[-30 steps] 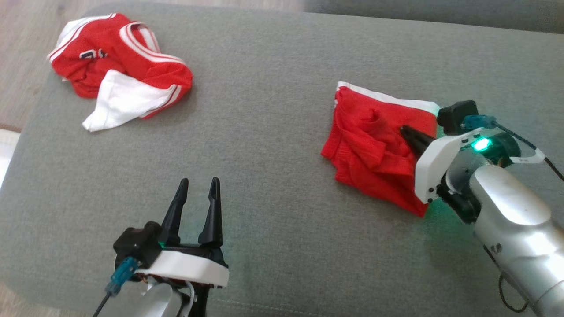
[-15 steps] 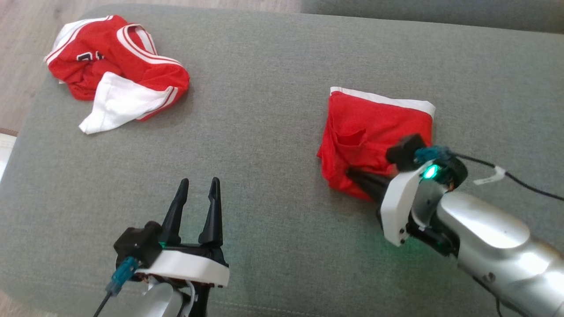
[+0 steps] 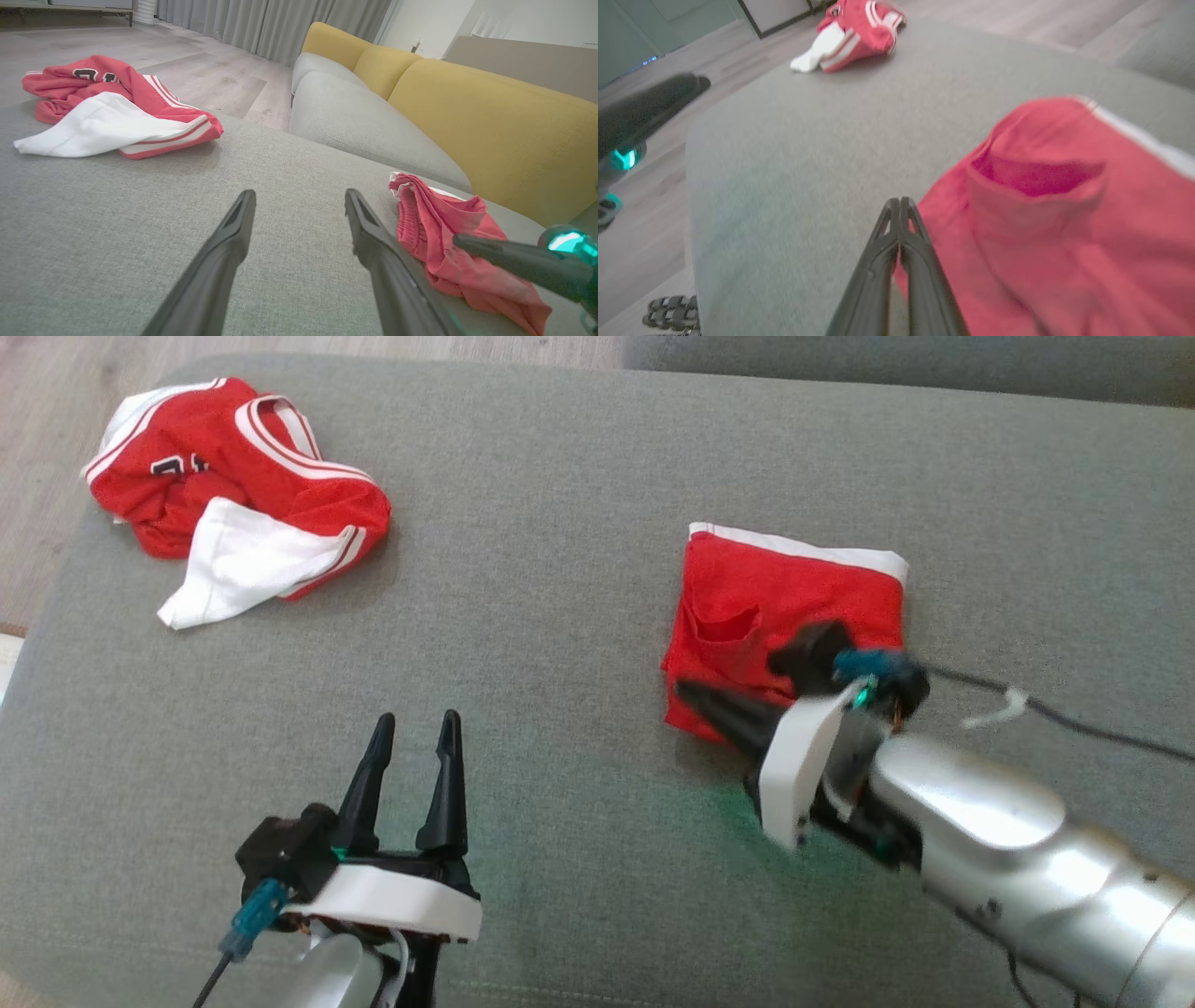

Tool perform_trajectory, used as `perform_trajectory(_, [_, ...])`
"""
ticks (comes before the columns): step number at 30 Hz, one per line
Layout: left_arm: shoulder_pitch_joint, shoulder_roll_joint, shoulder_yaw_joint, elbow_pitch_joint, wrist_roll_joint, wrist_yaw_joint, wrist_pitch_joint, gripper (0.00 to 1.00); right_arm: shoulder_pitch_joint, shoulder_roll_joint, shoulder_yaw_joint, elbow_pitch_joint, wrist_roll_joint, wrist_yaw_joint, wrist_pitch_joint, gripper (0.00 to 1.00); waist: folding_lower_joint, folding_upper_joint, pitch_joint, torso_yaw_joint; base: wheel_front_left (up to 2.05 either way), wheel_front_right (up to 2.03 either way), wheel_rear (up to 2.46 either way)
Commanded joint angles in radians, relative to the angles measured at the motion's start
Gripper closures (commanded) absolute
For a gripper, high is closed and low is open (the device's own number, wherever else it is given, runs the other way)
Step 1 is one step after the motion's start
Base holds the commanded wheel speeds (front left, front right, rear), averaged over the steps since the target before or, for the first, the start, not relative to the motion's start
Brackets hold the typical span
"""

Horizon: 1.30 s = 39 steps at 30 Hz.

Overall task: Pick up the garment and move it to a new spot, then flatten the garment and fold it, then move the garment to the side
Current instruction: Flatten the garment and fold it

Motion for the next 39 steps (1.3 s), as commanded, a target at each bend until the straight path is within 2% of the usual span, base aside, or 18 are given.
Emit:
perform_trajectory(1, [-0.031, 0.01, 0.037, -0.024, 0.011, 0.0, -0.01, 0.0, -0.04, -0.01, -0.016, -0.031, 0.014, 0.007, -0.032, 1.0, 0.0, 0.0, -0.007, -0.004, 0.0, 0.0, 0.0])
perform_trajectory(7, [-0.019, 0.01, 0.04, -0.028, 0.011, 0.001, -0.01, 0.0, -0.082, -0.072, -0.104, -0.049, 0.037, 0.007, -0.116, 1.0, 0.0, 0.0, -0.023, -0.007, 0.0, 0.0, 0.0])
perform_trajectory(11, [-0.02, 0.009, 0.035, -0.033, 0.013, -0.001, -0.01, 0.0, -0.074, -0.12, -0.139, -0.002, 0.035, 0.007, -0.102, 1.0, 0.0, 0.0, -0.016, 0.006, 0.0, 0.0, 0.0])
perform_trajectory(17, [-0.023, 0.008, 0.036, -0.034, 0.012, -0.001, -0.01, 0.0, -0.022, -0.165, -0.12, 0.061, 0.042, 0.007, -0.046, 1.0, 0.0, 0.0, 0.003, 0.026, 0.0, 0.0, 0.0])
perform_trajectory(24, [-0.026, 0.006, 0.038, -0.028, 0.013, -0.003, -0.011, 0.0, 0.018, -0.166, -0.079, 0.093, 0.07, 0.007, -0.01, 1.0, 0.0, 0.0, 0.006, 0.03, 0.0, 0.0, 0.0])
perform_trajectory(32, [-0.024, 0.007, 0.032, -0.023, 0.016, -0.005, -0.011, 0.0, 0.008, -0.158, -0.013, 0.014, 0.112, 0.007, -0.018, 1.0, 0.0, 0.0, -0.009, 0.024, 0.0, 0.0, 0.0])
perform_trajectory(39, [-0.025, 0.009, 0.024, -0.022, 0.016, -0.006, -0.009, 0.0, -0.01, -0.133, 0.02, 0.011, 0.119, 0.007, -0.011, 1.0, 0.0, 0.0, -0.011, 0.029, 0.0, 0.0, 0.0])
